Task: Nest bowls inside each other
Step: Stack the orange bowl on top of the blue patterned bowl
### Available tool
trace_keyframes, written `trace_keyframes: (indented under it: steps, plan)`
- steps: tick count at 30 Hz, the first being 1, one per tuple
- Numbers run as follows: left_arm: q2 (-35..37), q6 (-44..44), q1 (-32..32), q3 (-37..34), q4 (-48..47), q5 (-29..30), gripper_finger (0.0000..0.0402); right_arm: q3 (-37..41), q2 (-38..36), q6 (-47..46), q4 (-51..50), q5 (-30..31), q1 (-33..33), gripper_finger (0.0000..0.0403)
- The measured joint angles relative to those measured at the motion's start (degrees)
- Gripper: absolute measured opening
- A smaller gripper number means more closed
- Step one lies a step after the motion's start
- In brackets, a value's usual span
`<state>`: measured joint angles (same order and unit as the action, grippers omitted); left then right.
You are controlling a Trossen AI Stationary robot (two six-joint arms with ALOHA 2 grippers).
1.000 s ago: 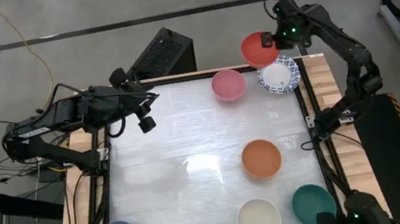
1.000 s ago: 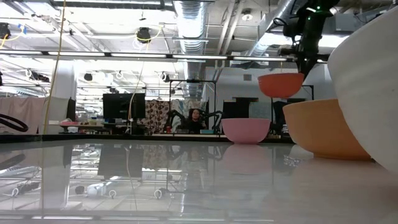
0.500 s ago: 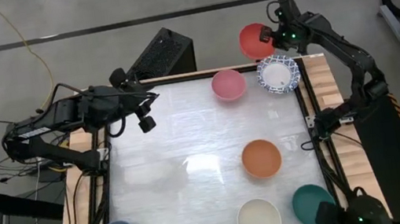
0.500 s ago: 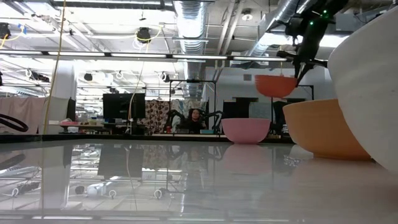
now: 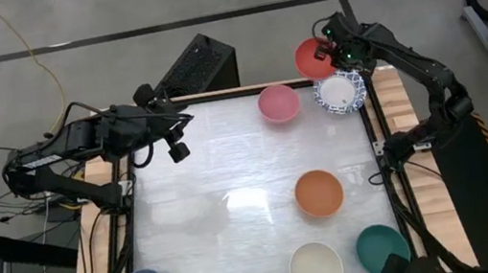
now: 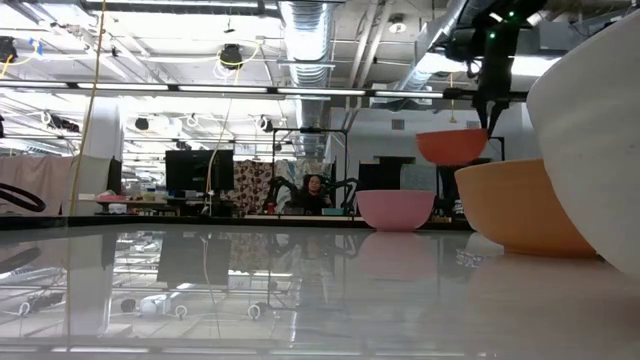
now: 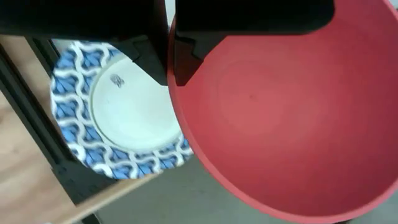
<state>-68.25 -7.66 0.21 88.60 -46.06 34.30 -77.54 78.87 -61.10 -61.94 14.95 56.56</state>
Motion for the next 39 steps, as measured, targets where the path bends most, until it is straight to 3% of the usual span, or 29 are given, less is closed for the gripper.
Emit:
trace_keyframes:
  steps: [7, 12, 22, 31, 39]
  plan:
    - [0.0, -0.2, 0.0, 0.0, 0.0, 0.0, 0.0116, 2.1, -3.8, -12.3, -2.8, 2.9, -3.2, 0.0015]
    - [0.0, -0.2, 0.0, 0.0, 0.0, -0.1, 0.0116, 10.7, -10.7, -25.2, -1.8, 6.7, -7.2, 0.0015]
    - [0.0, -0.2, 0.0, 0.0, 0.1, -2.5, 0.0116, 26.6, -22.5, -37.4, 6.9, 7.9, -7.3, 0.0015]
    - [0.0, -0.1, 0.0, 0.0, 0.5, -2.5, 0.0116, 33.0, -22.2, -47.1, 10.8, 7.8, -7.4, 0.0013]
    - [0.0, 0.4, 0.0, 0.0, 0.5, -2.5, 0.0116, 33.8, -19.5, -54.7, 11.2, 7.7, -7.3, 0.0013]
